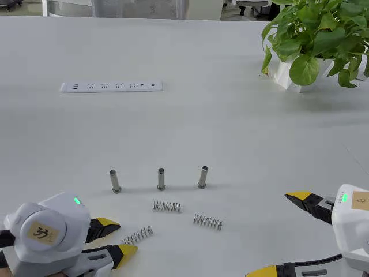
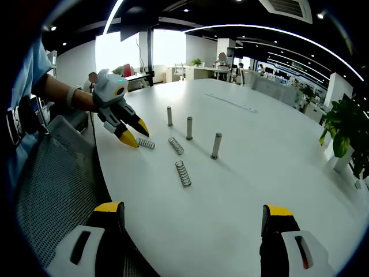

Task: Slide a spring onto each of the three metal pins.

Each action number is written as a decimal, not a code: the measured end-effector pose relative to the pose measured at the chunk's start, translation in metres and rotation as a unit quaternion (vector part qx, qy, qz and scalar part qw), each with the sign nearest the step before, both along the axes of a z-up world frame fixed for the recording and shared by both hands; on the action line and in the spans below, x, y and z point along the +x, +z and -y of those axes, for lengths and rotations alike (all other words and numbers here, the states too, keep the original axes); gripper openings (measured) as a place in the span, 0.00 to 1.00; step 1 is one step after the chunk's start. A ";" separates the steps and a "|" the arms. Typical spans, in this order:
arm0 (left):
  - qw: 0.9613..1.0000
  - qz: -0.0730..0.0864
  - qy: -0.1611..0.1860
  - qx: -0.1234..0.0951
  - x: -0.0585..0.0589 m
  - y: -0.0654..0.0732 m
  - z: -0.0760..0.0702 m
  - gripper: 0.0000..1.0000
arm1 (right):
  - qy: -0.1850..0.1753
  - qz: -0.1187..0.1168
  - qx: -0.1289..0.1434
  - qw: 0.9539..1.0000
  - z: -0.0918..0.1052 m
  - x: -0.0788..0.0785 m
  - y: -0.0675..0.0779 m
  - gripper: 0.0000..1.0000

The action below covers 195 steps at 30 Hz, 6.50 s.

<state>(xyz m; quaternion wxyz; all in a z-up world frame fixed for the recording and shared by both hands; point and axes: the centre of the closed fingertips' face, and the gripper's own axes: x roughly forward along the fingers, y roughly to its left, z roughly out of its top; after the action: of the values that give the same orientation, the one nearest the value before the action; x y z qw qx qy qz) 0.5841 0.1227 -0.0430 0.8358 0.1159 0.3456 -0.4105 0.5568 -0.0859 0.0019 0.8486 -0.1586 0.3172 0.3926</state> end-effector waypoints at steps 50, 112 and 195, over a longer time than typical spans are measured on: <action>0.994 -0.073 0.078 -0.025 -0.001 0.000 0.000 0.07 | -0.011 -0.005 0.013 1.000 -0.004 -0.006 -0.004 0.98; 0.974 0.085 -0.105 -0.180 -0.021 0.093 0.108 0.07 | -0.068 -0.128 0.370 0.918 -0.082 0.013 0.066 0.25; 0.973 0.102 -0.191 -0.077 -0.026 0.070 0.109 0.06 | 0.358 0.022 -0.110 0.927 -0.104 -0.009 0.062 0.24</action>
<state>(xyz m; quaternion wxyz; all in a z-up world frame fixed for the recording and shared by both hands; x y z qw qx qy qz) 0.5579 0.0132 0.0273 0.7791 0.1569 0.1972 -0.5740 0.5483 0.0177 0.0634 0.6357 -0.3621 0.2620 0.6294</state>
